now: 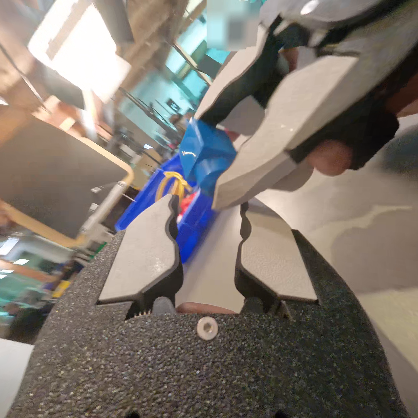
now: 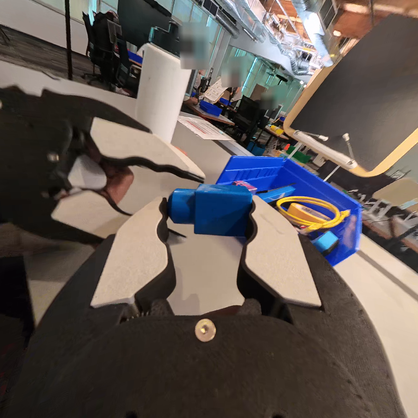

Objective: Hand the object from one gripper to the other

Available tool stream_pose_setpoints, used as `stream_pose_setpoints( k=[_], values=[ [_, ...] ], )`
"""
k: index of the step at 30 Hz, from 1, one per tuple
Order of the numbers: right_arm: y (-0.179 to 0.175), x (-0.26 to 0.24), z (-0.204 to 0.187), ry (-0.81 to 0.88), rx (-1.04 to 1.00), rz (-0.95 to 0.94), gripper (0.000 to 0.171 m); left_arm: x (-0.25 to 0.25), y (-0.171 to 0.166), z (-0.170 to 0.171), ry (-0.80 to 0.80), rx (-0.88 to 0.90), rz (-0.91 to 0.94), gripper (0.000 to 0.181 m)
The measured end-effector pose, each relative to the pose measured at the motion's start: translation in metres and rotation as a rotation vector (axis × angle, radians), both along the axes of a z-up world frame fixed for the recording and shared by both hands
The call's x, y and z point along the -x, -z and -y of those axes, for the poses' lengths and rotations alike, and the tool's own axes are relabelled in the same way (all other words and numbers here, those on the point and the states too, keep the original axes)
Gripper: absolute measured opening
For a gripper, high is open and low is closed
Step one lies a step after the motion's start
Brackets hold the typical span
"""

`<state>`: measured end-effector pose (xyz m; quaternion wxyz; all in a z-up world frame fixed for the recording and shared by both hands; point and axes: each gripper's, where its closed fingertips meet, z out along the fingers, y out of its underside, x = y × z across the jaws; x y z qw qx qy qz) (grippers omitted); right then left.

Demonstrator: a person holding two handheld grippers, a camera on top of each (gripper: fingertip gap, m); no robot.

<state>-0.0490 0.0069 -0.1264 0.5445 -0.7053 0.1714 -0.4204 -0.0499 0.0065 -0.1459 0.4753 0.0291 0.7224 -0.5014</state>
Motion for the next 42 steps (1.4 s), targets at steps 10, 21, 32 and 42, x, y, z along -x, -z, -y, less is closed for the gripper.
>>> stream_pose_setpoints(
  k=[10, 21, 32, 42],
  values=[
    [0.009, 0.007, -0.011, 0.102, 0.457, 0.447, 0.068, 0.025, -0.016, -0.022, 0.285, 0.298, -0.748, 0.058],
    [0.023, 0.026, -0.032, 0.014, 0.642, 0.654, 0.067, 0.034, 0.009, 0.007, 0.28, 0.19, -0.713, 0.037],
    [-0.029, 0.035, -0.017, 0.046, 0.195, 0.564, 0.061, 0.025, -0.073, -0.016, 0.599, 1.001, -0.887, 0.037],
    [-0.037, 0.041, -0.019, -0.05, -0.012, 0.427, 0.057, 0.019, -0.075, -0.025, 0.871, 1.55, -1.198, 0.036]
  ],
)
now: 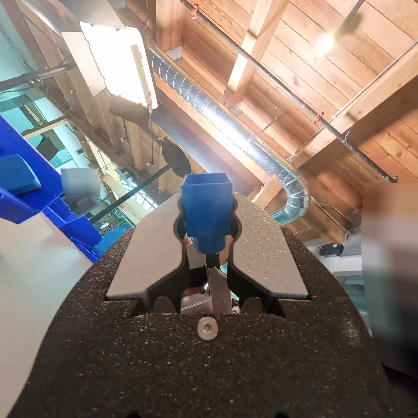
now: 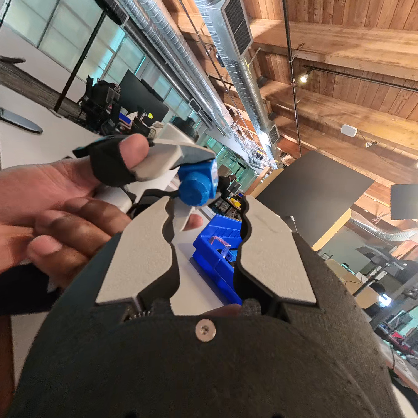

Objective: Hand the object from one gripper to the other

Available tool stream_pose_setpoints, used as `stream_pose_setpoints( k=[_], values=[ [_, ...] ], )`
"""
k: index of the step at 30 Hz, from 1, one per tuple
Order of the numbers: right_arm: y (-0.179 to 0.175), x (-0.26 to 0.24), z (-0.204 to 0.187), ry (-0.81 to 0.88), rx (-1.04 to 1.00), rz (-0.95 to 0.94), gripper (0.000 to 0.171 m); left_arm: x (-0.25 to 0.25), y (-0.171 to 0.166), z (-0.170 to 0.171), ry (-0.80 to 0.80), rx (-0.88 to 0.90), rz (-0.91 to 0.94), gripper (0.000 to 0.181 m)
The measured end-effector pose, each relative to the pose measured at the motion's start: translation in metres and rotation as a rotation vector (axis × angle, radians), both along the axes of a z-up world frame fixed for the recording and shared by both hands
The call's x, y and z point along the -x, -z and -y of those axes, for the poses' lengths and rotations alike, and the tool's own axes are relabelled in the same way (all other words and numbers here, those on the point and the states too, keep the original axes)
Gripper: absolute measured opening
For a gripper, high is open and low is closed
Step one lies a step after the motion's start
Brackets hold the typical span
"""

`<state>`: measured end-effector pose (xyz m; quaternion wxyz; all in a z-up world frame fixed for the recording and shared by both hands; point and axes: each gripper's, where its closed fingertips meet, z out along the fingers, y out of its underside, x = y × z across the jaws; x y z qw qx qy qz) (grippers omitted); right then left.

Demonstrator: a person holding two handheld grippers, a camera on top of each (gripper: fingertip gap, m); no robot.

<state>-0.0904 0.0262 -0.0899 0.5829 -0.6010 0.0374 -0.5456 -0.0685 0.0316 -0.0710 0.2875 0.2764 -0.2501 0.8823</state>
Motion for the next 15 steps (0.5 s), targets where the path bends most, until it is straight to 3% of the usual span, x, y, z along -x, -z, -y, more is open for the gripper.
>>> stream_pose_setpoints(
  k=[6, 13, 15],
  values=[
    [0.006, 0.0, -0.005, 0.061, 0.081, 0.053, 0.056, 0.007, 0.005, 0.014, 0.024, -0.052, 0.007, 0.036],
    [0.004, -0.003, 0.0, 0.072, 0.052, 0.028, 0.053, 0.017, 0.015, 0.037, -0.004, -0.243, 0.09, 0.037],
    [0.001, -0.005, 0.004, 0.112, 0.047, 0.054, 0.043, 0.017, 0.017, 0.039, -0.003, -0.264, 0.093, 0.037]
  ],
)
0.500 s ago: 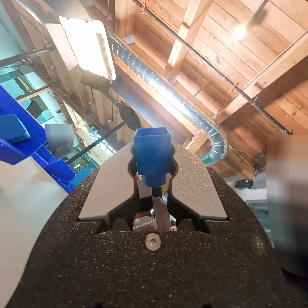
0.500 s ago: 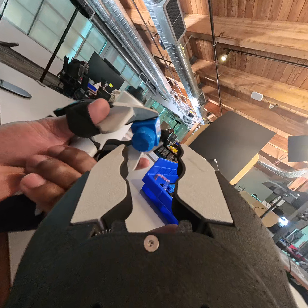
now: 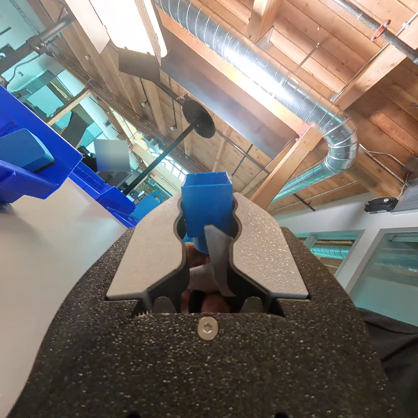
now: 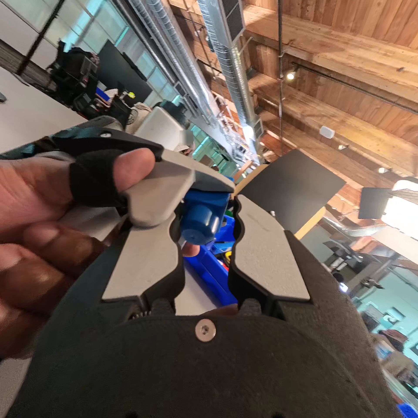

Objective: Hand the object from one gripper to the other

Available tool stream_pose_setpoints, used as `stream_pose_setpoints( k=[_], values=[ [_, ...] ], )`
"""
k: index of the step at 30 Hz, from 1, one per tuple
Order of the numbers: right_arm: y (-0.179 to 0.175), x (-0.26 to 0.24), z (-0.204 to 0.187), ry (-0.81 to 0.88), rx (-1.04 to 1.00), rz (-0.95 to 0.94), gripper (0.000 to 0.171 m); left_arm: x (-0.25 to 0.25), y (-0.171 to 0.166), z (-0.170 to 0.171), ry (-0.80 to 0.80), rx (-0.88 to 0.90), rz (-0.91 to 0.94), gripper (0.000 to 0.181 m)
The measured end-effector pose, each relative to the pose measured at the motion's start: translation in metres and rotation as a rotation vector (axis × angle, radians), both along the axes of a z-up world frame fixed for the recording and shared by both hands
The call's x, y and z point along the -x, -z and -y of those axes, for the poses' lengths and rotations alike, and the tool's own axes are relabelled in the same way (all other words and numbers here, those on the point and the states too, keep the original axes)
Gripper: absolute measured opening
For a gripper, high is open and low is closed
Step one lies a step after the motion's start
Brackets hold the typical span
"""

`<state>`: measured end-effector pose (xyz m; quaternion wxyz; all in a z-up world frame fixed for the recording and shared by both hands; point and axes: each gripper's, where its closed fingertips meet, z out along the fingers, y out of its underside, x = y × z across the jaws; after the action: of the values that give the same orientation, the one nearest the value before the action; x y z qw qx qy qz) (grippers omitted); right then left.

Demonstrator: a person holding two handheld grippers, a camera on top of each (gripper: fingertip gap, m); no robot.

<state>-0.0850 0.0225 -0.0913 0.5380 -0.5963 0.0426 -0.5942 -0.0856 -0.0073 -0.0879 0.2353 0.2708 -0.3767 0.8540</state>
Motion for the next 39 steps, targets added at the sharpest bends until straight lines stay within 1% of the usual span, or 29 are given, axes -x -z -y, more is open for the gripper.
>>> stream_pose_setpoints(
  k=[9, 12, 16, 21, 24, 26, 29, 33, 36, 39],
  values=[
    [-0.001, -0.001, 0.004, -0.029, -0.027, -0.03, 0.044, 0.003, 0.001, 0.004, 0.052, -0.027, 0.021, 0.037],
    [0.0, 0.0, 0.006, -0.056, -0.019, -0.037, 0.035, 0.003, 0.001, 0.002, 0.066, -0.046, 0.035, 0.037],
    [0.0, 0.0, 0.006, -0.103, -0.03, -0.062, 0.035, 0.005, 0.002, 0.004, 0.092, -0.08, 0.053, 0.037],
    [0.0, 0.0, 0.006, -0.068, -0.005, -0.021, 0.036, 0.011, 0.002, 0.007, 0.178, -0.057, 0.026, 0.037],
    [0.001, 0.0, 0.007, -0.076, -0.001, -0.026, 0.036, 0.012, 0.003, 0.008, 0.165, -0.101, 0.063, 0.037],
    [0.001, -0.002, 0.008, -0.104, -0.032, -0.074, 0.036, 0.012, 0.004, 0.007, 0.119, -0.18, 0.142, 0.04],
    [-0.001, -0.006, 0.016, -0.226, -0.163, -0.233, 0.036, 0.007, -0.001, -0.004, -0.056, -0.309, 0.355, 0.056],
    [0.001, -0.009, 0.021, -0.453, -0.319, -0.508, 0.036, 0.0, -0.003, -0.022, -0.293, -0.482, 0.655, 0.064],
    [0.002, -0.005, 0.018, -0.649, -0.437, -0.715, 0.036, -0.001, 0.003, -0.025, -0.389, -0.577, 0.824, 0.066],
    [0.004, -0.002, 0.017, -0.806, -0.54, -0.895, 0.036, -0.003, 0.013, -0.02, -0.474, -0.679, 0.953, 0.067]
  ],
)
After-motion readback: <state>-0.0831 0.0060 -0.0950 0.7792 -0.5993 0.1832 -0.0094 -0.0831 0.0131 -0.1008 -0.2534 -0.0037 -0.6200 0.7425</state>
